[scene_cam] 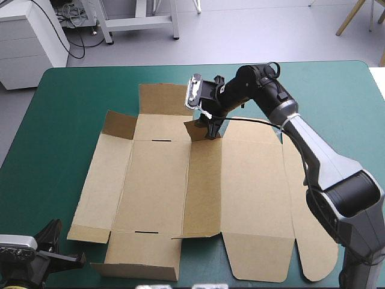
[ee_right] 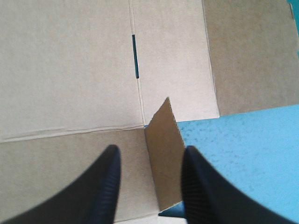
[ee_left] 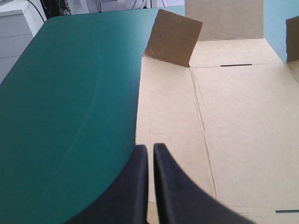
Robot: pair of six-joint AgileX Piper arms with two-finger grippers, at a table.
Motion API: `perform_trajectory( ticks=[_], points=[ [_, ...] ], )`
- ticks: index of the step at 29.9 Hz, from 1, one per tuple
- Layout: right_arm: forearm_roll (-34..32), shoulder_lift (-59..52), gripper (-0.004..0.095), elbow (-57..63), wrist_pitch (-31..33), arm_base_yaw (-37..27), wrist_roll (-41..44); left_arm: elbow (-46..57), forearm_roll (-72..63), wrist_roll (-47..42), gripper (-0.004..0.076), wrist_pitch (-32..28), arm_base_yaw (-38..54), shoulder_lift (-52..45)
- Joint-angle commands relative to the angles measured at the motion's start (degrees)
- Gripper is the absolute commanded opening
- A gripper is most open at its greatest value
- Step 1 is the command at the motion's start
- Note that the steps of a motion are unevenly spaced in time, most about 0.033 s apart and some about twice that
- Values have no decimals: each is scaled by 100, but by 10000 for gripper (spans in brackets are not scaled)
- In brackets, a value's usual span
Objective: Fold the box
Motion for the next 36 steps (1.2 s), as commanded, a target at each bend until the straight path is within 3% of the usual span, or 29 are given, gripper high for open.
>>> perform_trajectory(
  ticks=[1, 6, 9, 15, 19, 26, 33, 36],
  points=[
    [-67, -411, -15, -178, -58, -14, 981, -114, -91, -57, 148, -435, -40, 100],
    [-180, -411, 0, -178, 75, -36, 2792, -114, -81, -57, 529, -444, -40, 100],
    [-457, -411, 0, -178, 223, -36, 3252, -114, -72, -57, 631, -444, -40, 100],
    [-1550, -468, 0, -12, 575, -61, 4724, -114, -125, -57, 629, -444, -40, 100],
    [-1708, -837, 0, 713, 426, -142, 4912, -127, 14, -194, 629, -444, -40, 209],
    [-2035, -2291, 0, 2869, -843, -262, 5323, -508, 200, -163, 629, -338, -40, 1129],
    [-2222, -3872, 0, 4852, -2003, -262, 5954, -1318, 730, -57, 629, -351, -40, 2644],
    [-2222, -4450, 0, 5486, -2485, -262, 6124, -1796, 879, -57, 629, -42, -40, 3264]
  ],
)
